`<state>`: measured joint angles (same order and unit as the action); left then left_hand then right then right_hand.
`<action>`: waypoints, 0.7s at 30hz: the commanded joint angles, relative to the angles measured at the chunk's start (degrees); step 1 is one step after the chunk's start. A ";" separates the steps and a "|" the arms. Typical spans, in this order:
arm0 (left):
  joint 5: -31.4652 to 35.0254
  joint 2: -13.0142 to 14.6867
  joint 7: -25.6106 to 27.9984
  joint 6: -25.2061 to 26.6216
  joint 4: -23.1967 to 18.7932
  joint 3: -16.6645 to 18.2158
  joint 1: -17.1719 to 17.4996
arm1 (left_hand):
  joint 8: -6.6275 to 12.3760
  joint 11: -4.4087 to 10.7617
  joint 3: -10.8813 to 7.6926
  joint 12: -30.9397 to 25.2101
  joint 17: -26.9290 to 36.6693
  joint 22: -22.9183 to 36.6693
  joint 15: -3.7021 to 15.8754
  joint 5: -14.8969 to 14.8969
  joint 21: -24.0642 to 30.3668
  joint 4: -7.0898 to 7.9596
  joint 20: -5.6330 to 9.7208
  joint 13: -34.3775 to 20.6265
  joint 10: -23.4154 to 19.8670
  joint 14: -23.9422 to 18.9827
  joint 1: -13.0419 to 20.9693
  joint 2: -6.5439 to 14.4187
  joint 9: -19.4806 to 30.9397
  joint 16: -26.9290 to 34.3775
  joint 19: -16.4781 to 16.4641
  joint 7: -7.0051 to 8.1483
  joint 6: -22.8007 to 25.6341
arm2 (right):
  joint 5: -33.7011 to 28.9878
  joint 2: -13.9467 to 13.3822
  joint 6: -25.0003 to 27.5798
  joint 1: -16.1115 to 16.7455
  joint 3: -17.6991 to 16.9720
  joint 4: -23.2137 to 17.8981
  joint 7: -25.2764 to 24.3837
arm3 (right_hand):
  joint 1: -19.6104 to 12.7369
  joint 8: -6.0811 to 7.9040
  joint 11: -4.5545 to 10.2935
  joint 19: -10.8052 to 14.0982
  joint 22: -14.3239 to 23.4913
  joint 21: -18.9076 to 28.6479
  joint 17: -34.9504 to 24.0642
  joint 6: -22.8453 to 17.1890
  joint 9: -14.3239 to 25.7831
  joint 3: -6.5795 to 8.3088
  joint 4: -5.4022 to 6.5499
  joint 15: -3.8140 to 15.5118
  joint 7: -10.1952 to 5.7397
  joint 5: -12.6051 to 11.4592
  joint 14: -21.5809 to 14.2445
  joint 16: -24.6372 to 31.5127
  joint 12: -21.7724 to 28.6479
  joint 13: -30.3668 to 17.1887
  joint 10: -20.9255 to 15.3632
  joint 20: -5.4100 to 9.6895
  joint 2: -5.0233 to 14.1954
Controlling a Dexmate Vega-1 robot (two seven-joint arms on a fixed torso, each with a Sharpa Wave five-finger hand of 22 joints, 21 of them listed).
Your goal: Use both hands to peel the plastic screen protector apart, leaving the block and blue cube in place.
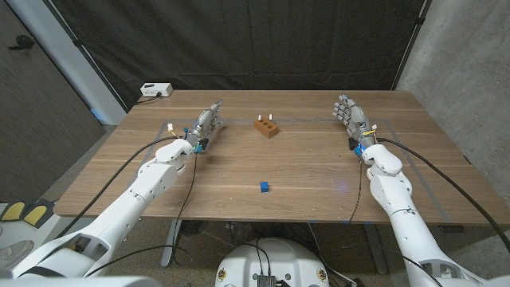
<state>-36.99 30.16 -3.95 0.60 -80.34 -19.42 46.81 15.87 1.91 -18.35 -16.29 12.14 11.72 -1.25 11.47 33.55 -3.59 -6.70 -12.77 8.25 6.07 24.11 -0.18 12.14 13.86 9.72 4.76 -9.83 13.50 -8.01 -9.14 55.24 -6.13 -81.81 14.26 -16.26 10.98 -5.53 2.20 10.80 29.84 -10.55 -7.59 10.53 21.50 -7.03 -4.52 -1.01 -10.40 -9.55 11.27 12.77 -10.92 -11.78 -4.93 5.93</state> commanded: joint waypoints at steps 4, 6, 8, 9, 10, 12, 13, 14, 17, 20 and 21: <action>-4.26 0.22 -10.90 6.87 2.40 -1.51 -4.73 | 1.62 0.10 0.04 -1.63 0.06 -0.18 0.66 0.26 1.08 -0.70 -1.43 0.00 -4.04 -3.91 1.49 -0.34 0.02 1.16 -1.08 -0.85 0.59 | -2.82 3.32 -0.07 1.69 -4.32 -2.08 1.55 | 0.47 0.47 0.00 0.26 0.14 -0.04 -0.09 -0.88 0.16 0.05 0.35 -0.04 0.14 -0.14 -0.95 0.40 0.61 -0.01 -0.90 -0.46 0.13; -4.81 0.10 -12.54 7.01 2.90 -1.58 -5.15 | 1.62 0.18 0.04 -1.75 0.04 -0.21 0.74 0.25 1.29 -0.78 -1.52 0.03 -4.45 -4.27 1.65 -0.35 0.00 1.20 -1.76 -0.96 0.76 | -2.99 3.52 0.12 1.81 -4.63 -2.31 1.65 | 0.52 0.49 -0.03 0.32 0.14 -0.05 -0.11 -0.97 0.16 0.07 0.39 -0.01 0.14 -0.15 -1.05 0.42 0.63 -0.01 -0.99 -0.55 0.19; -6.30 -0.46 -14.13 7.28 3.52 -1.14 -5.29 | 1.57 -0.02 0.05 -1.75 0.03 -0.24 0.75 0.25 1.31 -0.84 -1.73 0.05 -4.55 -4.45 1.77 -0.36 -0.02 1.19 -1.93 -0.98 0.74 | -3.08 3.77 -0.03 1.88 -4.91 -2.36 1.79 | 0.56 0.47 -0.19 0.38 0.15 -0.05 -0.11 -0.96 0.16 0.10 0.41 -0.03 0.10 -0.16 -1.21 0.46 0.67 -0.01 -1.13 -0.61 0.22; -7.11 -0.86 -14.88 7.31 3.96 -0.87 -5.32 | 1.56 -0.03 0.05 -1.79 0.03 -0.24 0.75 0.25 1.33 -0.86 -1.73 0.06 -4.67 -4.51 1.80 -0.37 -0.02 1.20 -2.01 -0.96 0.74 | -3.15 3.83 -0.02 1.91 -5.01 -2.40 1.91 | 0.57 0.48 -0.31 0.38 0.15 -0.06 -0.11 -0.99 0.16 0.10 0.42 -0.04 0.08 -0.16 -1.24 0.46 0.68 -0.01 -1.15 -0.61 0.23; -7.88 -1.28 -15.24 7.57 4.24 -0.60 -5.31 | 1.54 0.00 0.06 -1.83 0.02 -0.25 0.73 0.25 1.34 -0.87 -1.78 0.07 -4.77 -4.64 1.82 -0.38 -0.03 1.23 -2.08 -0.98 0.73 | -3.28 3.91 -0.06 1.95 -5.11 -2.45 1.92 | 0.59 0.48 -0.29 0.36 0.15 -0.08 -0.11 -1.02 0.15 0.12 0.42 -0.03 0.13 -0.16 -1.28 0.46 0.69 -0.01 -1.19 -0.63 0.24; -9.15 -1.85 -16.66 7.65 4.99 -0.17 -5.37 | 1.54 0.00 0.07 -1.84 0.01 -0.26 0.70 0.24 1.40 -0.89 -1.85 0.08 -4.84 -4.77 1.86 -0.39 -0.04 1.24 -2.28 -1.03 0.79 | -3.32 4.06 0.17 2.01 -5.30 -2.62 2.11 | 0.60 0.47 -0.20 0.36 0.16 -0.10 -0.12 -1.03 0.15 0.13 0.42 -0.04 0.12 -0.16 -1.36 0.48 0.69 -0.01 -1.21 -0.66 0.25; -9.70 -2.10 -17.29 7.78 5.33 -0.02 -5.43 | 1.66 0.00 0.09 -1.97 0.00 -0.28 0.62 0.23 1.43 -0.92 -2.02 0.10 -5.23 -5.14 1.93 -0.41 -0.05 1.32 -2.49 -1.23 1.20 | -3.44 4.14 0.14 2.03 -5.37 -2.66 2.10 | 0.61 0.47 -0.24 0.36 0.16 -0.11 -0.12 -1.05 0.15 0.14 0.43 -0.09 0.11 -0.17 -1.37 0.47 0.70 -0.01 -1.26 -0.66 0.25; -10.08 -2.32 -17.35 7.88 5.35 0.17 -5.34 | 1.66 -0.01 0.12 -2.06 -0.02 -0.30 0.69 0.22 1.52 -0.95 -2.19 0.12 -5.55 -5.37 1.99 -0.43 -0.06 1.34 -2.82 -1.26 1.32 | -3.51 4.18 0.22 2.04 -5.45 -2.71 2.15 | 0.62 0.48 -0.28 0.37 0.16 -0.12 -0.12 -1.08 0.15 0.14 0.43 -0.04 0.17 -0.17 -1.42 0.48 0.72 -0.01 -1.32 -0.68 0.26; -11.60 -2.84 -18.31 8.62 5.51 0.73 -5.20 | 1.66 0.03 0.15 -2.13 -0.04 -0.33 0.71 0.21 1.59 -0.99 -2.15 0.15 -5.82 -5.60 2.06 -0.47 -0.08 1.34 -3.15 -1.33 1.45 | -3.66 4.36 0.14 1.98 -5.66 -2.66 2.31 | 0.67 0.47 -0.27 0.42 0.17 -0.14 -0.12 -1.12 0.15 0.16 0.45 -0.01 0.14 -0.17 -1.59 0.51 0.80 -0.01 -1.59 -0.66 0.28; -13.53 -3.18 -19.12 10.31 5.13 1.29 -4.97 | 1.44 0.07 0.20 -1.83 -0.09 -0.37 0.55 0.20 1.67 -1.10 -2.53 0.19 -5.20 -5.38 2.25 -0.57 -0.10 1.10 -3.56 -1.54 1.12 | -3.78 4.43 0.19 1.97 -5.85 -2.73 2.51 | 0.70 0.48 -0.23 0.45 0.17 -0.16 -0.12 -1.21 0.15 0.18 0.45 0.01 0.13 -0.17 -1.64 0.49 0.79 -0.01 -1.60 -0.65 0.28; -14.23 -3.36 -19.56 10.82 5.17 1.49 -4.95 | 1.42 0.03 0.20 -1.77 -0.12 -0.39 0.45 0.20 1.76 -1.17 -2.78 0.20 -5.12 -5.37 2.36 -0.61 -0.10 1.03 -3.92 -1.59 1.15 | -3.78 4.46 0.18 1.97 -5.92 -2.73 2.59 | 0.70 0.48 -0.20 0.45 0.17 -0.17 -0.12 -1.21 0.15 0.19 0.45 -0.05 0.13 -0.18 -1.65 0.48 0.80 -0.01 -1.63 -0.63 0.29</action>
<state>-45.54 28.64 -18.67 8.05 -76.28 -19.61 42.13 17.18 2.15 -17.95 -18.02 11.98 11.18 -0.61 11.47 34.82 -4.44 -9.13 -12.50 2.75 0.82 26.18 -0.78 11.98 14.84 6.63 3.46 -8.48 10.44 -4.32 -9.06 57.01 -10.94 -84.11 16.14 -16.04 11.26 -5.99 2.51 10.79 29.84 -10.54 -8.30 10.53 21.50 -7.03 -4.51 -0.91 -10.40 -10.79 11.27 13.21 -10.93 -12.88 -5.23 6.15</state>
